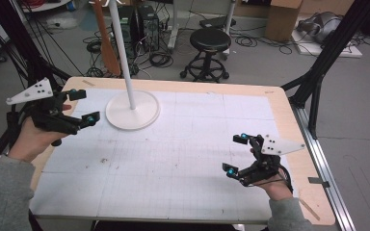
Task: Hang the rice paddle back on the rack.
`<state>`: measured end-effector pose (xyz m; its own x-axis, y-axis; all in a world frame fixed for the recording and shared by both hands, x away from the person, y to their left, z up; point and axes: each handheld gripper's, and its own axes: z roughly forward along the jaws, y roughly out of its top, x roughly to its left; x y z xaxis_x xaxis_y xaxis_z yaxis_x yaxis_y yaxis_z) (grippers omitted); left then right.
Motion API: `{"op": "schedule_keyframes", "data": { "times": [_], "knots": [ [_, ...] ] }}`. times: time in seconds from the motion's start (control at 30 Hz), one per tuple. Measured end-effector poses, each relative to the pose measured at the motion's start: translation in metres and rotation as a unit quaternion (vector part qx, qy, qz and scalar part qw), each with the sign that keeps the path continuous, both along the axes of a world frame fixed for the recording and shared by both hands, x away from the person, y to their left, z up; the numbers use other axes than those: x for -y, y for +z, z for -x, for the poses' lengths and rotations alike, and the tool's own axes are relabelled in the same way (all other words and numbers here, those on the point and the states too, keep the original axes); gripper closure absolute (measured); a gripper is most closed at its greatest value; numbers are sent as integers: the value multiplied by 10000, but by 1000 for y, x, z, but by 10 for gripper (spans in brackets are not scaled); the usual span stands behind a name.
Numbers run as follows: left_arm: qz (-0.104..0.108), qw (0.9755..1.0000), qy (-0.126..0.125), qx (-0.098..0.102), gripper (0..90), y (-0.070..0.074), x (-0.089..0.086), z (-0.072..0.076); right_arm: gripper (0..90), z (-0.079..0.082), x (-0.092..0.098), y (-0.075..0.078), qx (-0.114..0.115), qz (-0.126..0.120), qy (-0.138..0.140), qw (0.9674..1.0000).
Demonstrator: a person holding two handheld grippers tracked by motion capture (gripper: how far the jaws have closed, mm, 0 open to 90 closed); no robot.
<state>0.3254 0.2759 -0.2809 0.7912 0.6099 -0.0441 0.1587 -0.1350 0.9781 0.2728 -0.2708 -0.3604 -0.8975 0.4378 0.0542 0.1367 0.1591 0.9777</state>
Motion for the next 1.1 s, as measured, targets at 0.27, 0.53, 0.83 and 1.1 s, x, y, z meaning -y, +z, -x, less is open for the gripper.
{"op": "schedule_keyframes", "data": {
  "times": [0.27, 0.53, 0.83, 1.1],
  "knots": [
    [21, 9998, 176, -44, 17, -30, -4, 15, 0, 1, 0, 1, 42, 1, -46, 10000],
    [-125, 9991, 407, -54, 17, -59, -6, 26, 0, 1, 3, 0, 34, -9, -169, 9999],
    [7, 9983, 573, -123, 17, -84, -15, 39, 0, 1, 11, -4, -50, -47, -324, 9995],
    [93, 9969, 764, -138, 17, -95, -26, 48, 0, 3, 25, -12, -154, -102, -609, 9980]
  ]
}}
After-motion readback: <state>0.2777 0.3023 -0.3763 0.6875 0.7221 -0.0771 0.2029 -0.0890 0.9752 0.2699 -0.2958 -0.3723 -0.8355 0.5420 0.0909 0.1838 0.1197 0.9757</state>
